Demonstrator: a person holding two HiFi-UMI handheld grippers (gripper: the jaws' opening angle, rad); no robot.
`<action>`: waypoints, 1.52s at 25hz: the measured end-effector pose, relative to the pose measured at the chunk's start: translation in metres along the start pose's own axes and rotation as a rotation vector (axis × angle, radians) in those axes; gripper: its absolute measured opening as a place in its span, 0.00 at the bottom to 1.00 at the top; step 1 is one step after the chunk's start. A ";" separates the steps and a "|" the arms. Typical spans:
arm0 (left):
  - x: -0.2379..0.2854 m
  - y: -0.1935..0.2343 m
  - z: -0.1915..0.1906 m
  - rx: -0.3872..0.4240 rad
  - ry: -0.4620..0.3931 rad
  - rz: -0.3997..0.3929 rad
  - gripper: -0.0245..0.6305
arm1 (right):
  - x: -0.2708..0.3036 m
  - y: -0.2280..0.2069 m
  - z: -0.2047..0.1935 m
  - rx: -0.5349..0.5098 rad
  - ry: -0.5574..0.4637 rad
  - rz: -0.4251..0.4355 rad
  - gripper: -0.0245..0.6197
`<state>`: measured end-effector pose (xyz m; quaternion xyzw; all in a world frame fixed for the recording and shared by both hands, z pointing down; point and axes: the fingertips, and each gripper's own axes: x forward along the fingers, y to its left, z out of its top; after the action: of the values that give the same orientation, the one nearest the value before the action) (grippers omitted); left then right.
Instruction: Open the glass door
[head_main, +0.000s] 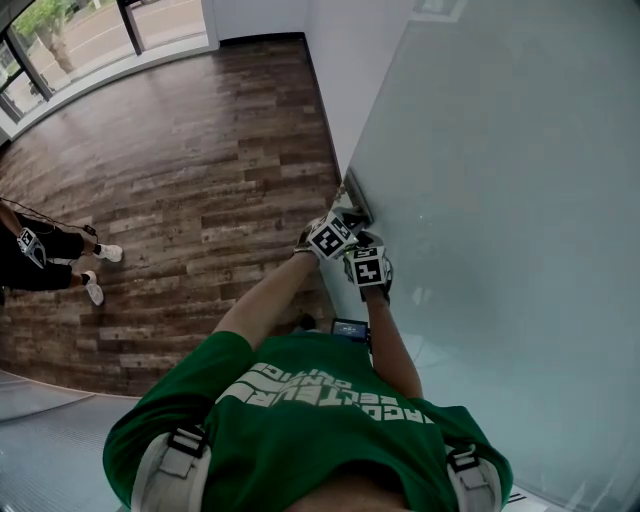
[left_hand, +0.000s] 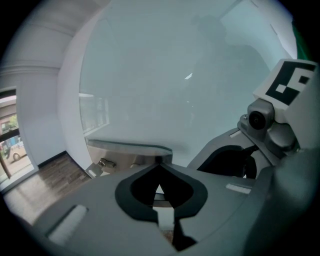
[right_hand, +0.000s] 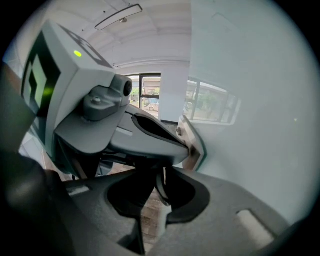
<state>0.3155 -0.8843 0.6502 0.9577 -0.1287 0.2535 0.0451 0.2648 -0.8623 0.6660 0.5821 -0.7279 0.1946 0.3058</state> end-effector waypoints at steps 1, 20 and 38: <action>0.002 -0.001 0.001 0.001 0.000 -0.002 0.05 | 0.000 -0.002 -0.001 0.002 0.000 -0.003 0.13; 0.016 -0.005 0.013 -0.007 -0.015 -0.026 0.05 | -0.003 -0.021 -0.001 0.019 -0.020 -0.039 0.13; -0.073 -0.036 0.024 -0.151 -0.230 -0.122 0.05 | -0.064 -0.023 0.012 0.005 -0.147 -0.177 0.17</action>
<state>0.2752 -0.8366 0.5922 0.9803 -0.0933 0.1286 0.1172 0.2928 -0.8287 0.6129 0.6575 -0.6937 0.1254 0.2659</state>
